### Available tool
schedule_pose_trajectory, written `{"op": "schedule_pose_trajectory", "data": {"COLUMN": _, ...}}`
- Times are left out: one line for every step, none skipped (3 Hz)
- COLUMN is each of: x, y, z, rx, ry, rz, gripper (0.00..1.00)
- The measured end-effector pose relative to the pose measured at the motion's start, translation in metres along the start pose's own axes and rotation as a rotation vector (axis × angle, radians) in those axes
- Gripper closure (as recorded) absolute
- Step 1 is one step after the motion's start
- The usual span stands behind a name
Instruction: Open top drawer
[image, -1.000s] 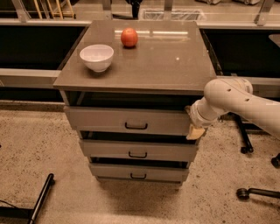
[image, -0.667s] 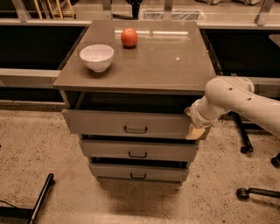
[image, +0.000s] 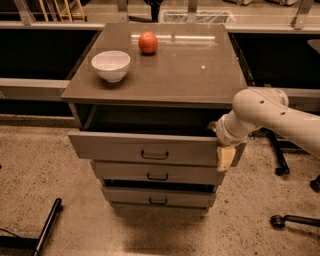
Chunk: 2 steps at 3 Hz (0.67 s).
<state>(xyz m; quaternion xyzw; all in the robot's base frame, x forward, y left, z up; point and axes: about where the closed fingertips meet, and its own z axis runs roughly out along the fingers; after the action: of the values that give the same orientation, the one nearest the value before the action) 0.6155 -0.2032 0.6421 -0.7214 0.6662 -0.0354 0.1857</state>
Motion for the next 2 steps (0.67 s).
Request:
{"op": "schedule_pose_trajectory", "data": {"x": 0.0, "y": 0.0, "z": 0.0, "rx": 0.0, "ry": 0.0, "rz": 0.0, "gripper": 0.0}}
{"op": "schedule_pose_trajectory", "data": {"x": -0.0032, "y": -0.0006, "z": -0.0015, "rx": -0.022, "ry": -0.031, "rz": 0.005, "gripper": 0.0}}
